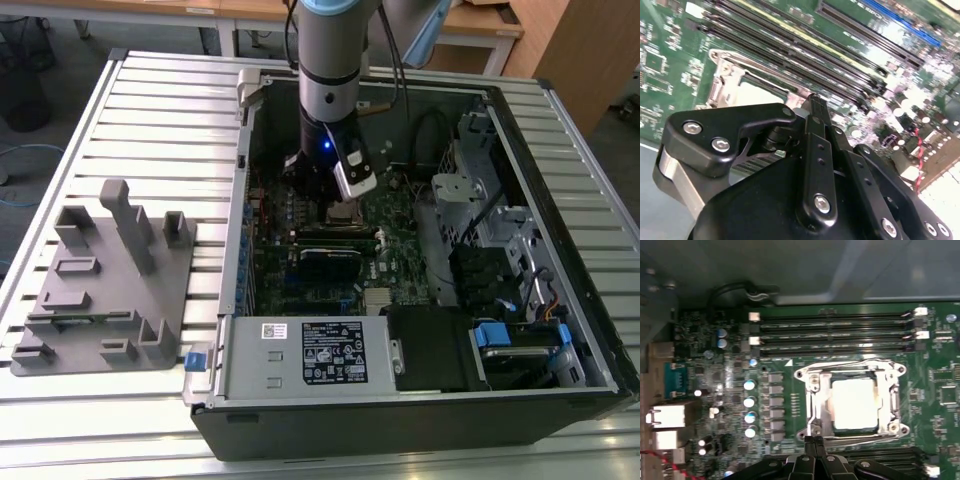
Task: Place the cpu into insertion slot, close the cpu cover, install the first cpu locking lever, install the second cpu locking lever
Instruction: 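Install the second cpu locking lever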
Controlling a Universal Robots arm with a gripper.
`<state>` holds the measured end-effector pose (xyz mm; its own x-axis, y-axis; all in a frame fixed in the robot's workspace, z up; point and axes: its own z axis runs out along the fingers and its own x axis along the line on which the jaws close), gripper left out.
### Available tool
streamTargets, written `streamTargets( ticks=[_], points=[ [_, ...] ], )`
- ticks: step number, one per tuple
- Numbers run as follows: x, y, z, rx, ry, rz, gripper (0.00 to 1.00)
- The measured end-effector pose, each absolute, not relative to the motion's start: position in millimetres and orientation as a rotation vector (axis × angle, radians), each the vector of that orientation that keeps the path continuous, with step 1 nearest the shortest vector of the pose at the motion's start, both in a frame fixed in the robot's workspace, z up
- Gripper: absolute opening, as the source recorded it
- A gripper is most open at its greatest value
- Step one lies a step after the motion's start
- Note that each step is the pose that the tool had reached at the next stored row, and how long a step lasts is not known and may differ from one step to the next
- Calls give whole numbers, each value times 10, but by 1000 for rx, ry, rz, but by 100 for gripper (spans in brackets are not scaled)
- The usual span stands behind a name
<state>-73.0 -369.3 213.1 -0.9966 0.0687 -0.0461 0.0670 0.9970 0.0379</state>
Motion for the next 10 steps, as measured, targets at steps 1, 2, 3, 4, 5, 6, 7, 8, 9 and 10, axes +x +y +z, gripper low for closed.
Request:
streamTargets(
  ticks=[1,2,3,4,5,6,7,8,9,10],
  points=[
    [-704,-3694,2130,105,3092,56,11],
    [-676,-3694,2130,105,3092,56,11],
    [-657,-3693,2130,105,3092,56,11],
    [-643,-3693,2129,105,3092,56,11],
    [-637,-3691,2129,105,3092,56,11],
    [-637,-3682,2128,105,3092,56,11],
    [-636,-3670,2128,105,3092,56,11],
    [-636,-3655,2127,105,3092,56,11],
    [-636,-3636,2126,105,3092,56,11],
    [-636,-3618,2126,105,3092,56,11]
  ],
)
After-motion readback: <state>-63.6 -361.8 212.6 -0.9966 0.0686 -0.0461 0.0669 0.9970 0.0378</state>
